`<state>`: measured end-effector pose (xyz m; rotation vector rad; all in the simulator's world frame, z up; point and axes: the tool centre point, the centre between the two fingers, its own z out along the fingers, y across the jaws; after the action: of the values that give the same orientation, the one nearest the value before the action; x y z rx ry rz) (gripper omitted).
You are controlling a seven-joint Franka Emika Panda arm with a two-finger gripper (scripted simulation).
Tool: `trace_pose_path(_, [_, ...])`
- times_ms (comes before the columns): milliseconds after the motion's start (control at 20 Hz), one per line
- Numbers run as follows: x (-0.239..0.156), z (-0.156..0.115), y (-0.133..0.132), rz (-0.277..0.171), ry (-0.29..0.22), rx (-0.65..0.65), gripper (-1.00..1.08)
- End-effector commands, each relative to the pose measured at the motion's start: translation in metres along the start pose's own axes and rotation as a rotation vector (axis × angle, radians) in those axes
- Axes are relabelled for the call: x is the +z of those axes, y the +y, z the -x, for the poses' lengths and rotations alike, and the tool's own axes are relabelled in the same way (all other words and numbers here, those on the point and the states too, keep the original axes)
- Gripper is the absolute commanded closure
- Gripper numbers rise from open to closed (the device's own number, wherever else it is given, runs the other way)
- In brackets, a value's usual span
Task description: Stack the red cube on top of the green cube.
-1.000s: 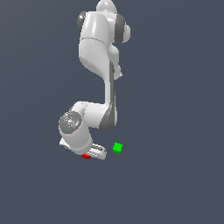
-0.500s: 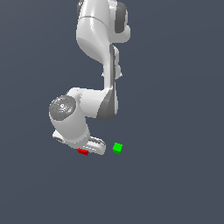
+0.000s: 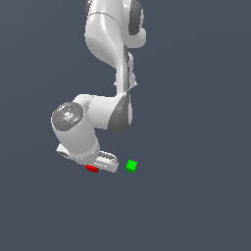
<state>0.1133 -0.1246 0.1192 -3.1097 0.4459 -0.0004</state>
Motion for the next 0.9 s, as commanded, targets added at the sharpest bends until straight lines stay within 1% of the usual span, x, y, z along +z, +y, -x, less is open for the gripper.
trace_pose_path(0, [0.0,0.001,-0.002,0.0,0.0,0.0,1.08])
trace_pose_path(200, [0.005,0.006,-0.011,0.0,0.0,0.0,1.08])
trace_pose_path(350, [0.01,0.014,-0.025,0.0,0.0,0.0,1.08])
trace_pose_path(500, [0.019,0.026,-0.046,0.0,0.0,0.0,1.08])
trace_pose_path(850, [0.044,0.058,-0.103,0.0,0.0,-0.001,1.08])
